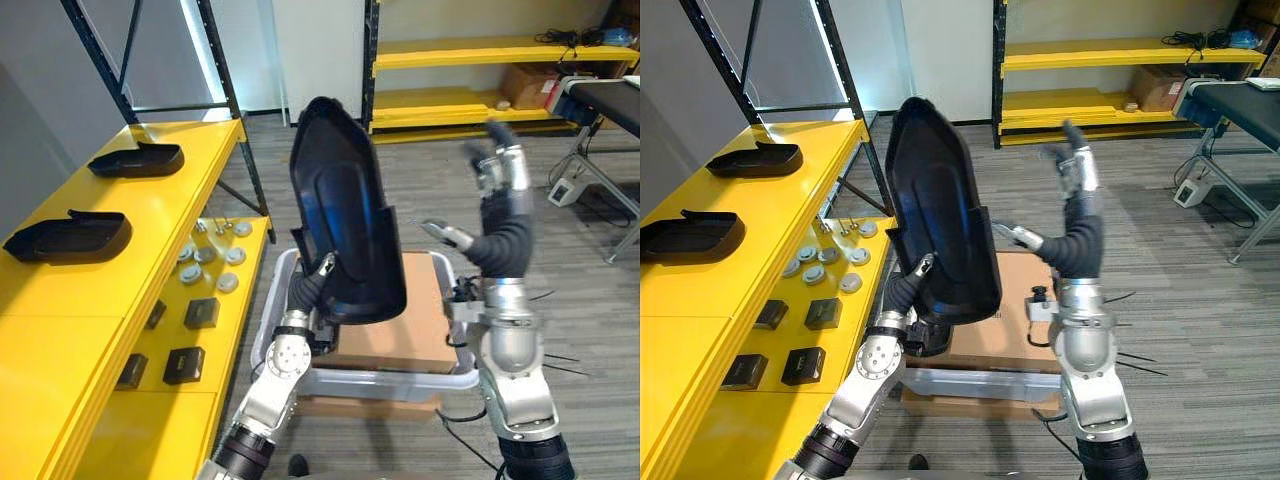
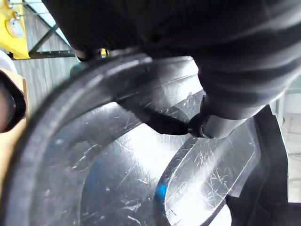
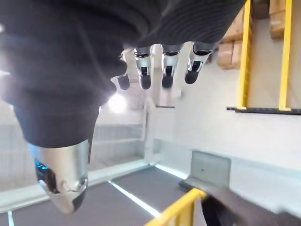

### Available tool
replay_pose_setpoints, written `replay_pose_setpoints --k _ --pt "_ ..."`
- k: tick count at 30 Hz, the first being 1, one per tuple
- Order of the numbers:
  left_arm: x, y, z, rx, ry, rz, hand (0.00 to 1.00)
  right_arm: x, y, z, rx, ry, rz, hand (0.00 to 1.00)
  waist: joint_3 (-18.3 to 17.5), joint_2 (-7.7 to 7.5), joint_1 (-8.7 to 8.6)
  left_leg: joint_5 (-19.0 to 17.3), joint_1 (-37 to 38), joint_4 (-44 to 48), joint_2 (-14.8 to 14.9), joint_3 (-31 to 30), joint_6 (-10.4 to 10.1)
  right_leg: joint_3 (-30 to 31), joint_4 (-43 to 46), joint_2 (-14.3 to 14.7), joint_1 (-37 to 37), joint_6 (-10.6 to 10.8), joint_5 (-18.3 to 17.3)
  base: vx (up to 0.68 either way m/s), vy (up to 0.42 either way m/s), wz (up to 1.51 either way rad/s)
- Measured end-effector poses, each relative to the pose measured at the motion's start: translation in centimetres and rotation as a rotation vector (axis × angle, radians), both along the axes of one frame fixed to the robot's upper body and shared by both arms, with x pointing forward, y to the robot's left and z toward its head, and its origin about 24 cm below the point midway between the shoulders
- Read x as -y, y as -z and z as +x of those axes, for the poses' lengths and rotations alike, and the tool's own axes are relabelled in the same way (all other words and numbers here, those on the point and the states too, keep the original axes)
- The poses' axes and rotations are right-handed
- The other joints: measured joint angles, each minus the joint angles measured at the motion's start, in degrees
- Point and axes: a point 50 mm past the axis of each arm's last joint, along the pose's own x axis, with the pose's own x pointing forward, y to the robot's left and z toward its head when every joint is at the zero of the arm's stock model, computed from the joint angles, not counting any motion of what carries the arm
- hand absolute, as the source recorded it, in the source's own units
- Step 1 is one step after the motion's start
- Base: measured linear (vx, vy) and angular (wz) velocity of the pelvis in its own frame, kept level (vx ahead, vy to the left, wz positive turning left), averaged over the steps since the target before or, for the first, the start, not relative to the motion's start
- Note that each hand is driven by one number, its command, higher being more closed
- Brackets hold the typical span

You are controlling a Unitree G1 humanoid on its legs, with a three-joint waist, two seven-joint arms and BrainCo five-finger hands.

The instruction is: Walk over and take plastic housings, then place them on the shelf

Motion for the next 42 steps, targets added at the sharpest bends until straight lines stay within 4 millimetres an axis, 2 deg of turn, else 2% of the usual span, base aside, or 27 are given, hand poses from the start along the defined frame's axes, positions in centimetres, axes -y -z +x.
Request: replay_pose_setpoints --k 2,5,7,8,10,11,12,15,18,20,23,26,27,29,32,33,34,35,36,37,39,40,42 --pt "-0.7 0.5 -0.4 -0.024 -0.031 -0.004 1.0 1.6 0.6 -0.7 -0.016 0.087 0.033 0.0 0.01 -0.03 -0.11 0.0 -0.14 0.0 0.01 -0.01 0.0 -0.01 0.0 0.01 -0.09 0.04 0.06 0.0 0.0 0.0" --pt "-1.7 1.1 -1.0 -0.05 -0.083 -0.01 1.0 4.7 3.5 -1.5 -0.158 0.236 0.065 0.0 0.04 -0.17 -0.5 0.0 -0.26 0.0 -0.02 0.0 0.0 -0.03 -0.24 -0.01 -0.11 0.11 0.15 0.0 0.0 0.0" --pt "-2.7 1.1 -1.8 -0.048 -0.122 -0.014 1.0 7.3 7.9 -2.5 -0.37 0.353 0.123 0.0 0.05 -0.31 -1.27 -0.04 -0.36 0.0 -0.03 -0.13 -0.02 -0.16 -0.85 0.02 -0.18 0.17 0.23 0.0 0.0 0.0" --pt "-3.0 1.0 -2.0 -0.046 -0.134 -0.014 1.0 7.8 9.2 -2.8 -0.429 0.381 0.145 0.0 0.06 -0.31 -1.52 -0.06 -0.39 0.0 -0.02 -0.16 -0.03 -0.19 -0.99 0.03 -0.17 0.19 0.27 0.0 0.0 0.0" --pt "-3.9 0.7 -2.5 -0.033 -0.172 -0.017 1.0 9.8 14.9 -5.4 -0.685 0.496 0.256 0.0 0.05 -0.28 -1.73 -0.08 -0.66 -0.01 0.0 -0.18 -0.04 -0.22 -1.38 0.08 -0.25 0.27 0.31 0.0 0.0 0.0" --pt "-4.0 0.6 -2.6 -0.03 -0.182 -0.021 1.0 10.0 16.4 -6.2 -0.754 0.515 0.287 0.0 0.04 -0.25 -1.77 -0.08 -0.73 -0.01 0.0 -0.18 -0.05 -0.22 -1.43 0.09 -0.24 0.27 0.32 0.0 0.0 0.0" --pt "-4.3 0.5 -2.8 -0.025 -0.197 -0.024 1.0 10.2 19.0 -8.0 -0.873 0.545 0.355 0.0 0.0 -0.19 -1.78 -0.08 -0.93 0.0 0.0 -0.19 -0.05 -0.23 -1.42 0.09 -0.2 0.25 0.33 0.0 0.0 0.0" --pt "-4.9 0.6 -3.3 -0.025 -0.226 -0.027 1.0 9.3 24.1 -11.4 -1.099 0.553 0.501 0.0 -0.04 -0.07 -1.97 -0.08 -1.12 0.0 0.0 -0.19 -0.05 -0.27 -1.29 0.09 -0.23 0.23 0.36 0.01 -0.001 0.0" --pt "-4.9 1.0 -3.8 -0.043 -0.21 0.009 1.0 6.8 28.2 -14.5 -1.31 0.481 0.601 0.0 -0.02 -0.05 -1.94 -0.09 -0.97 0.0 0.03 -0.12 -0.06 -0.27 -0.95 0.04 -0.22 0.3 0.3 0.0 0.0 0.0" --pt "-4.7 1.1 -4.2 -0.049 -0.197 0.015 1.0 5.0 30.2 -15.6 -1.427 0.415 0.646 0.0 0.15 -0.28 -1.6 -0.49 -0.5 0.0 -0.02 0.37 -0.38 -0.18 -0.43 -0.07 0.0 0.38 0.04 0.0 0.0 0.0" --pt "-4.5 1.1 -4.6 -0.053 -0.177 0.021 1.0 3.0 32.1 -17.0 -1.546 0.347 0.693 0.0 0.49 -0.86 -1.13 -1.37 0.14 -0.01 -0.35 0.56 -0.07 -0.61 0.55 -0.64 0.81 1.26 -1.31 -0.04 0.011 0.07" --pt "-4.5 1.1 -5.1 -0.052 -0.178 0.022 1.0 2.0 32.8 -17.5 -1.599 0.312 0.719 0.0 0.41 -0.68 -0.84 -1.48 0.1 -0.01 -0.64 0.52 0.09 -1.31 0.78 -1.0 1.04 1.81 -1.88 -0.02 0.025 0.15" --pt "-4.4 0.9 -5.1 -0.044 -0.173 0.019 1.0 1.6 33.1 -17.8 -1.624 0.294 0.73 0.0 0.44 -0.79 0.02 -1.51 -0.13 0.0 -0.74 0.52 0.14 -1.76 1.03 -1.17 1.0 2.01 -2.11 0.02 0.018 0.29" --pt "-4.5 0.7 -5.1 -0.032 -0.177 0.018 1.0 1.0 33.4 -18.0 -1.65 0.274 0.731 0.0 0.48 -1.22 0.57 -1.47 -0.79 0.04 -0.98 0.46 0.26 -3.64 1.44 -1.62 1.15 2.27 -2.8 0.03 0.003 0.55" --pt "-4.3 0.3 -5.1 -0.013 -0.18 0.003 1.0 0.7 33.7 -18.0 -1.667 0.264 0.737 0.0 0.79 -2.06 0.54 0.09 -5.88 3.88 -3.08 -5.55 1.86 -11.2 4.09 -3.55 0.99 1.73 -3.87 0.05 0.004 1.36" --pt "-4.1 0.1 -5.0 -0.002 -0.184 -0.011 1.0 0.5 33.9 -17.9 -1.674 0.262 0.744 0.0 0.88 -2.16 0.55 -1.12 -7.74 3.58 -4.29 -4.84 7.26 -15.49 4.85 -4.76 1.03 1.64 -4.37 0.05 0.031 1.84" --pt "-4.1 -0.2 -4.9 0.01 -0.191 -0.017 1.0 0.6 34.0 -17.8 -1.679 0.264 0.746 0.0 1.12 -2.46 0.55 -4.38 -8.26 2.93 -4.43 0.74 12.82 -19.44 4.82 -6.07 1.65 1.6 -4.12 0.05 0.035 1.99" --pt "-4.1 -0.3 -4.8 0.018 -0.191 -0.019 1.0 0.6 34.0 -17.5 -1.674 0.26 0.744 0.0 1.89 -3.21 0.33 -6.21 -8.41 3.03 -4.36 4.07 14.1 -21.42 4.29 -6.6 2.62 1.64 -3.81 0.07 0.105 2.2" --pt "-3.9 -0.6 -4.5 0.032 -0.182 -0.026 1.0 0.6 34.0 -17.5 -1.681 0.26 0.74 0.0 2.44 -3.68 0.15 -7.94 -9.09 4.65 -3.52 11.03 14.09 -24.89 3.47 -8.12 4.21 1.79 -3.77 0.08 0.151 2.2" --pt "-3.6 -0.7 -4.4 0.039 -0.177 -0.035 1.0 1.1 34.1 -17.4 -1.696 0.262 0.721 0.0 2.49 -2.74 0.28 -8.11 -10.05 7.52 -1.1 18.61 13.83 -28.73 3.46 -8.08 5.39 1.79 -3.79 0.08 0.159 2.09" --pt "-3.4 -0.6 -4.4 0.034 -0.174 -0.037 1.0 1.7 34.0 -17.2 -1.705 0.268 0.699 0.0 2.59 -1.94 -0.26 -8.08 -9.09 8.26 -0.14 26.51 13.79 -33.6 4.07 -8.38 8.08 1.83 -3.77 0.11 0.102 1.78" --pt "-3.4 -0.7 -4.3 0.04 -0.169 -0.034 1.0 1.8 34.0 -17.0 -1.702 0.268 0.694 0.0 2.58 -1.85 -0.55 -7.75 -8.39 7.73 -0.36 28.48 13.31 -35.13 3.98 -9.22 9.0 1.95 -3.7 0.13 0.097 1.81" --pt "-3.0 -1.1 -4.0 0.067 -0.139 -0.034 1.0 2.1 33.9 -15.9 -1.688 0.259 0.686 0.0 2.71 -1.28 -0.57 -4.78 -8.23 6.63 -2.23 28.35 9.22 -37.78 3.64 -10.07 11.03 2.53 -4.03 0.15 0.106 1.48"
